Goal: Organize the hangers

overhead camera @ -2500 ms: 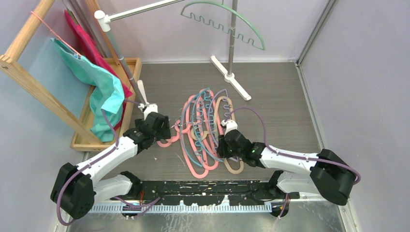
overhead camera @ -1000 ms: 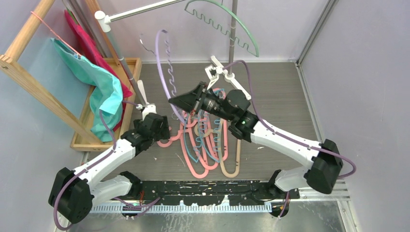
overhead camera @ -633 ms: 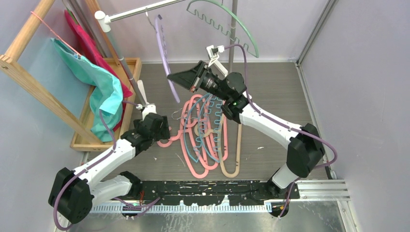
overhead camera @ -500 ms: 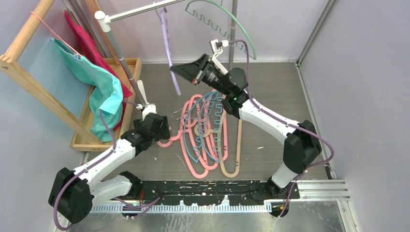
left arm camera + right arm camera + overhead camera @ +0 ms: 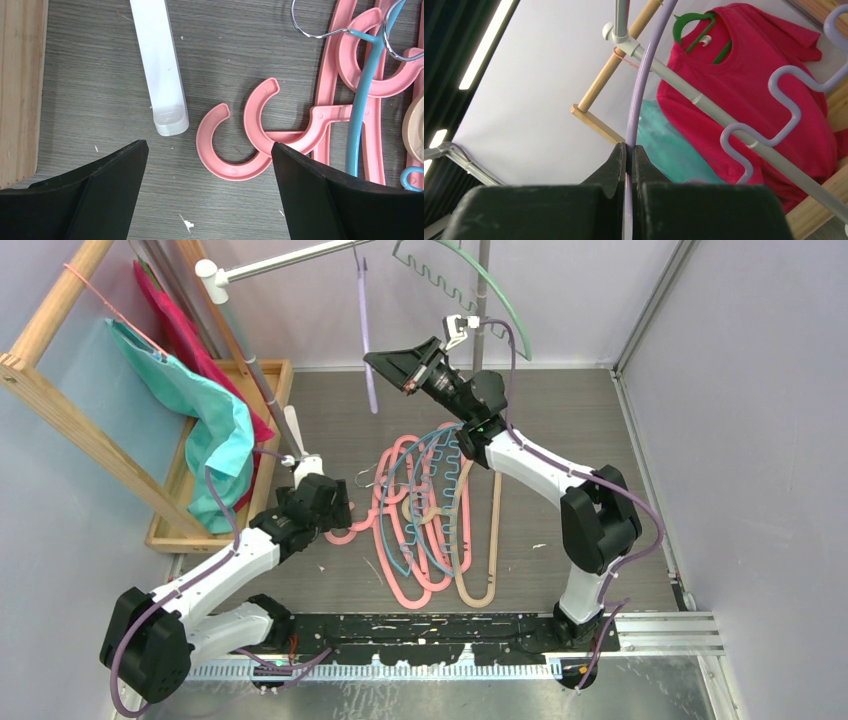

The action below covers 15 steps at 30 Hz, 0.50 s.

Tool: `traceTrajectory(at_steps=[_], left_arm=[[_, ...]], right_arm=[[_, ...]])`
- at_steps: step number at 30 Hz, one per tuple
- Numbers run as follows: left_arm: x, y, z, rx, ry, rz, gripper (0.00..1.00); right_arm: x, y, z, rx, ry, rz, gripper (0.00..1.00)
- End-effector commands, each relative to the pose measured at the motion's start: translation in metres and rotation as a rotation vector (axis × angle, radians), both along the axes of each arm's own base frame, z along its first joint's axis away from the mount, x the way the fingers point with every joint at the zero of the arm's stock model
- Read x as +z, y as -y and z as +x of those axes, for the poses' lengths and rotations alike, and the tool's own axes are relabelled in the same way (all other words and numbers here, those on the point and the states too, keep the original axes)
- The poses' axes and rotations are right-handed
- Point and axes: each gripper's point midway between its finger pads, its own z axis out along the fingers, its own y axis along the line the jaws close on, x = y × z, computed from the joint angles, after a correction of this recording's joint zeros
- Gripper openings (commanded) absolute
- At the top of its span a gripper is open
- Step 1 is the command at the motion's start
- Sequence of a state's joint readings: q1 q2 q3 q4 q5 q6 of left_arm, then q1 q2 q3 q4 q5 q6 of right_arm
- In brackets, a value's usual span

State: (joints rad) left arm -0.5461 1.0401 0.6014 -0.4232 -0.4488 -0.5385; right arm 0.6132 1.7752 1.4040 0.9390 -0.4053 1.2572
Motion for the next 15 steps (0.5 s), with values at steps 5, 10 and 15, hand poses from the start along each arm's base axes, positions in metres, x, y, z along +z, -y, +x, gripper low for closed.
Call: traceTrajectory(at_steps=[5, 10, 15], left_arm=[[0.012, 0.004, 0.01, 0.012, 0.052, -0.02, 0.98], [0.011, 0.004, 0.01, 0.013, 0.047, -0.017, 0.98], [0.011, 0.003, 0.009, 0.015, 0.049, -0.019, 0.98]], right_arm=[[0.038, 0.053, 0.0, -0.069, 0.085, 0.151, 0.01], [0.036, 0.074, 0.011, -0.132, 0.077, 0.134, 0.01], [0.028, 0.081, 0.021, -0.117, 0.055, 0.119, 0.14]])
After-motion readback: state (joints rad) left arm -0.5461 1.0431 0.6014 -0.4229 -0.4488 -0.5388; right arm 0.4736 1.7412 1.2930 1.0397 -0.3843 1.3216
